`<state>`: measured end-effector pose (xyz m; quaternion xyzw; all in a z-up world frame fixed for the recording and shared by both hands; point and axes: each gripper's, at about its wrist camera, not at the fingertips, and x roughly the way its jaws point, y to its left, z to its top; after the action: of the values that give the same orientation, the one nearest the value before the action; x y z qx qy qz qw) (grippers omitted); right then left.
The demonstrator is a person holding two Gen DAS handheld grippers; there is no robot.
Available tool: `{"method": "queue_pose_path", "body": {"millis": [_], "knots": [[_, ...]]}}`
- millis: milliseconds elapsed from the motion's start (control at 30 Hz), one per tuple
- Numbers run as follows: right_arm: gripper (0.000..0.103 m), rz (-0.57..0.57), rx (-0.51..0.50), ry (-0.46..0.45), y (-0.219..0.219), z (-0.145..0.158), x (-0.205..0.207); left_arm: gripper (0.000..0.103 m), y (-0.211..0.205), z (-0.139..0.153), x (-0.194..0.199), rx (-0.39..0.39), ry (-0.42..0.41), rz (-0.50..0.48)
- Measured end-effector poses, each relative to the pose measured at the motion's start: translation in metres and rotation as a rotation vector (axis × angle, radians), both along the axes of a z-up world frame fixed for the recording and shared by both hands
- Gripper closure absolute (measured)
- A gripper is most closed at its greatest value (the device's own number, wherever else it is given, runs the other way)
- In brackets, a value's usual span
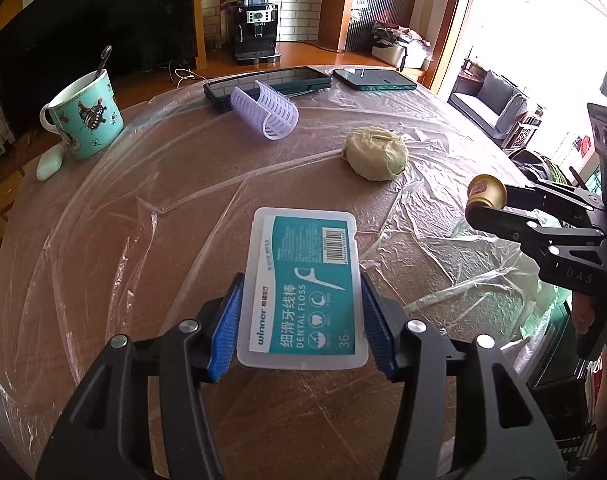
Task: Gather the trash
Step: 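Carry the held floss box and yellow cup down over the black bin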
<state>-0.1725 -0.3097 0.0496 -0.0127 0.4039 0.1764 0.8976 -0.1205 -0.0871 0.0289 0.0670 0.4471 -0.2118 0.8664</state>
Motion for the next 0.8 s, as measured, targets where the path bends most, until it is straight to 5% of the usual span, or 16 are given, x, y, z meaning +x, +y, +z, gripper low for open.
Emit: {"method": "queue_pose_path", "body": {"millis": [800], "knots": [[0.061, 0.073, 0.024, -0.047, 0.020, 0.016, -0.053, 0.048, 0.006, 0.017, -0.059, -0.025, -0.065, -0.035]]}}
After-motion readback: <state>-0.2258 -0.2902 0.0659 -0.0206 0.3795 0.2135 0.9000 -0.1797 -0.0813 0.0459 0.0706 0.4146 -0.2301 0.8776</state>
